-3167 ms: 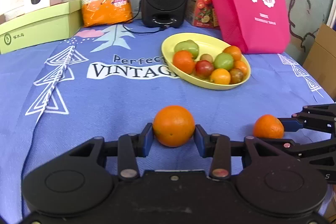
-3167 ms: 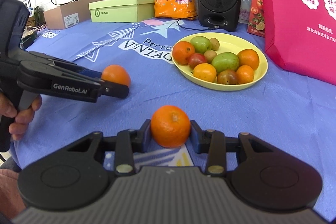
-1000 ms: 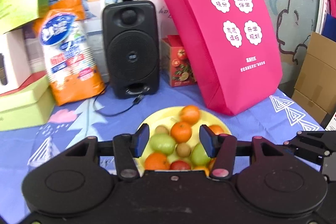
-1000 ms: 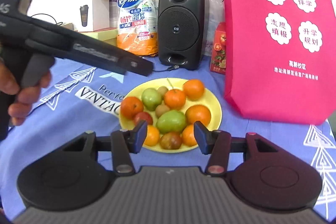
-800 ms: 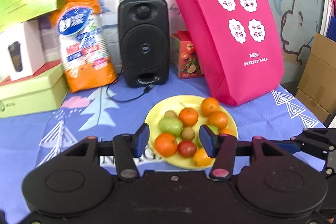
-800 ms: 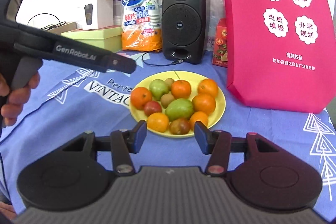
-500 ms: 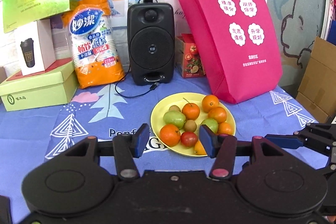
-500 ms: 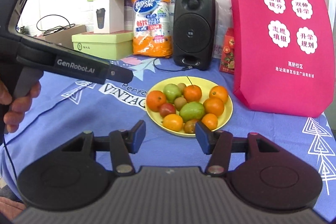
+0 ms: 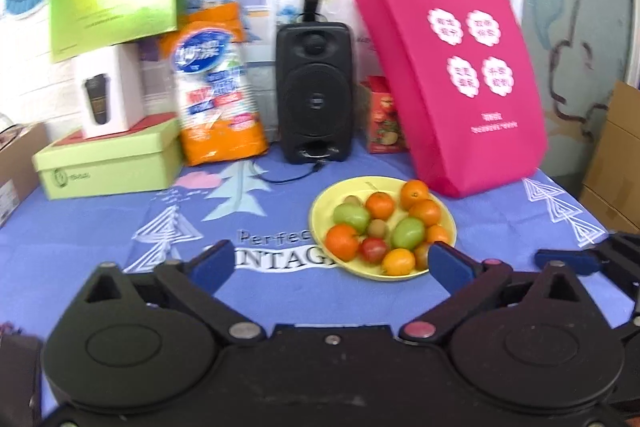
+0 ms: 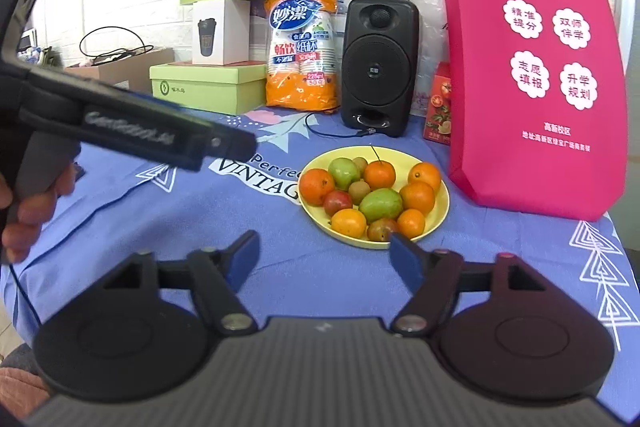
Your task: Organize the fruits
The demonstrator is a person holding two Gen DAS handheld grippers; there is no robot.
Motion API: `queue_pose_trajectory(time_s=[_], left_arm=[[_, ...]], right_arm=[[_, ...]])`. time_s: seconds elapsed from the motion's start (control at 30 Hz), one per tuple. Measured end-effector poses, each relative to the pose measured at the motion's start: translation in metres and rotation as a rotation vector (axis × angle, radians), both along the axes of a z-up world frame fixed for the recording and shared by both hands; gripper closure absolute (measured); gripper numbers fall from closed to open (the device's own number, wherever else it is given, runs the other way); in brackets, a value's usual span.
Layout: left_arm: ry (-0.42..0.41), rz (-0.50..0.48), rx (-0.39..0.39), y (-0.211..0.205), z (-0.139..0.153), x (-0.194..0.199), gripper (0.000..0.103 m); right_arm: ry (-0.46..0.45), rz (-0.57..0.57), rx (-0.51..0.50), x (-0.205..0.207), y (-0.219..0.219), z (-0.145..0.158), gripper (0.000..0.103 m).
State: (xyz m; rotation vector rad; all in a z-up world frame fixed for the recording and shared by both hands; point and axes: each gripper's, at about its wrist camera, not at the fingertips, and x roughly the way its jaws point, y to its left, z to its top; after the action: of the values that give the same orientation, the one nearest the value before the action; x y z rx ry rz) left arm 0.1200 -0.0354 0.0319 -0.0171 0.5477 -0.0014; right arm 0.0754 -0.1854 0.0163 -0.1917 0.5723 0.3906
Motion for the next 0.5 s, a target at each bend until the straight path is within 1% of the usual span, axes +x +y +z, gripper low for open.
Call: queue_pose_trajectory(time_s=[0.03, 0.1, 0.23, 0.5], left_arm=[[0.006, 0.004, -0.007, 0.001, 0.0, -0.002, 0.0], [0.015, 0.014, -0.014, 0.003, 0.0, -0.007, 0.0], [0.029, 0.035, -0.008, 0.005, -0.001, -0.014, 0.0], [0.029, 0.086, 0.001, 0.007, 0.003, -0.024, 0.0]], right_arm=[[-0.01, -0.014, -0.001, -0.003, 0.0, 0.001, 0.006], [-0.023, -0.039, 0.0, -0.007, 0.0, 0.005, 0.0], [-0.002, -0.076, -0.02, -0.01, 0.004, 0.007, 0.0], [0.034, -0.147, -0.082, -0.014, 0.009, -0.001, 0.0]])
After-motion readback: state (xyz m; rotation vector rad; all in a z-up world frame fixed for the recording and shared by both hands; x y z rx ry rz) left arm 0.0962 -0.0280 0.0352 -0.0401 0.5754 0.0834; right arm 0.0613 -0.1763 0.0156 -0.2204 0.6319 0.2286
